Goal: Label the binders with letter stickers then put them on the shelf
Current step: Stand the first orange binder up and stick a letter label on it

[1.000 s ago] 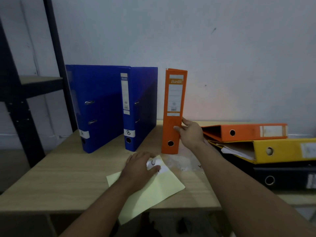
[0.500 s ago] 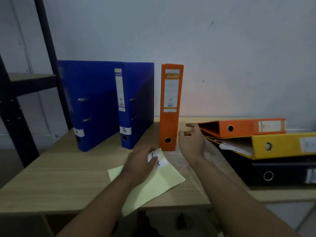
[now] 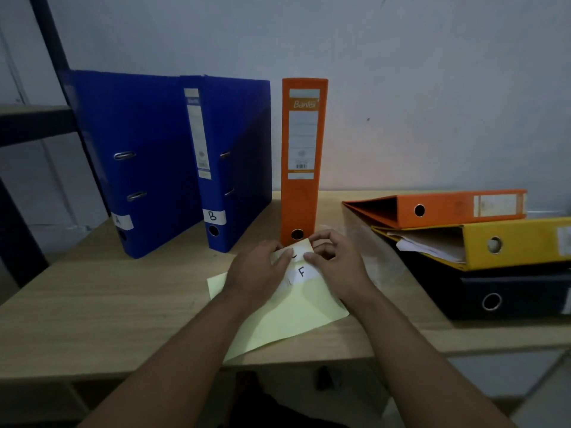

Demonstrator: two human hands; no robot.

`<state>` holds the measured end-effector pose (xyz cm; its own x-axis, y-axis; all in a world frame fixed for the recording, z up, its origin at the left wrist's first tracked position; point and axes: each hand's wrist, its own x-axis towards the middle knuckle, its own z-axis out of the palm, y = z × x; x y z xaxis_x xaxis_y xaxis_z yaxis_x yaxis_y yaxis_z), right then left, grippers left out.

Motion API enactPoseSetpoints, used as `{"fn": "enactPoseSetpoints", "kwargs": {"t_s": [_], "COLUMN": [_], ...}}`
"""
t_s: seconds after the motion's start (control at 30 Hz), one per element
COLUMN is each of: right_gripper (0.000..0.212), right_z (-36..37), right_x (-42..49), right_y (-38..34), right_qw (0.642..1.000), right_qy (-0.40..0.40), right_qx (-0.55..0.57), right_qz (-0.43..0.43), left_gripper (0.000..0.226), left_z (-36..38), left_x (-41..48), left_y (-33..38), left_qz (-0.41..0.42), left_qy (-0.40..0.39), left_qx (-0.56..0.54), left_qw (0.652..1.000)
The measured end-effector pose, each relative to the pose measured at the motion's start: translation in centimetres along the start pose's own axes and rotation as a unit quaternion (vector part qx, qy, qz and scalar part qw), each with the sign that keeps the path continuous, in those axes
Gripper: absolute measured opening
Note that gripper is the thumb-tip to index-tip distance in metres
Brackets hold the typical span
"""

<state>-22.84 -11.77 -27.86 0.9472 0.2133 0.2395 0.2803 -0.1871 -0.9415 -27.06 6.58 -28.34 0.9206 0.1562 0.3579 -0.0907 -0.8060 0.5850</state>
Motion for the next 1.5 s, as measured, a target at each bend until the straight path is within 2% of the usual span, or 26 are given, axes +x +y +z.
{"fn": "enactPoseSetpoints", "kwargs": {"t_s": [0.07,0.13,0.23,0.33,0.47,0.53,0.63,0.77,0.83,0.93,1.03,1.27,1.5], "right_gripper": [0.026,0.028,0.026,0.025,0.027,0.031,0.025,0.009,0.011,0.026,0.038,0.013,0.005], "right_z": [0.3,0.4,0.4,0.4,0.4,0.4,0.3,0.8,1.3,1.7,1.9,1.9,2.2], "right_x": [0.2,0.3,0.2,0.6,0.8,0.7,0.9,1.0,1.0,0.8,0.4,0.1,-0.3], "right_y": [0.2,0.3,0.2,0.6,0.8,1.0,1.3,1.5,1.6,1.6,1.4,1.5,0.9], "right_qw": [1.0,0.999,0.999,0.999,0.994,0.976,0.918,0.872,0.87,0.874,0.868,0.888,0.896], "right_qy": [0.007,0.012,0.01,0.041,0.091,0.131,0.179,0.153,0.125,0.089,0.063,0.054,0.039], "right_qx": [-0.014,-0.019,-0.013,-0.015,-0.045,-0.144,-0.27,-0.333,-0.358,-0.383,-0.41,-0.375,-0.362], "right_qz": [-0.015,-0.026,-0.028,-0.03,-0.045,-0.095,-0.231,-0.325,-0.315,-0.285,-0.274,-0.26,-0.254], "left_gripper": [0.043,0.046,0.036,0.019,0.018,0.02,0.021,0.021,0.022,0.023,0.023,0.022,0.019], "left_z": [0.1,-0.2,-0.3,-0.7,-0.9,-0.4,0.5,0.7,0.5,0.4,0.5,0.2,0.1], "left_x": [-0.1,-0.3,-0.4,0.2,1.6,1.3,0.7,0.6,0.4,0.3,0.2,0.0,0.1], "left_y": [-0.3,-0.3,-0.5,-1.0,-0.4,-0.6,-1.4,-0.8,-0.5,-0.8,-0.7,-0.6,-0.5], "left_qz": [-0.023,-0.03,-0.05,-0.05,-0.035,-0.036,-0.02,-0.011,-0.021,-0.041,-0.048,-0.062,-0.068], "left_qy": [-0.009,0.001,0.006,-0.025,-0.03,-0.024,-0.012,-0.017,-0.016,0.001,-0.007,-0.009,-0.017], "left_qx": [-0.024,-0.06,-0.111,-0.131,-0.106,-0.103,-0.081,-0.088,-0.123,-0.181,-0.194,-0.161,-0.152], "left_qw": [0.999,0.998,0.993,0.99,0.993,0.994,0.996,0.996,0.992,0.983,0.98,0.985,0.986]}}
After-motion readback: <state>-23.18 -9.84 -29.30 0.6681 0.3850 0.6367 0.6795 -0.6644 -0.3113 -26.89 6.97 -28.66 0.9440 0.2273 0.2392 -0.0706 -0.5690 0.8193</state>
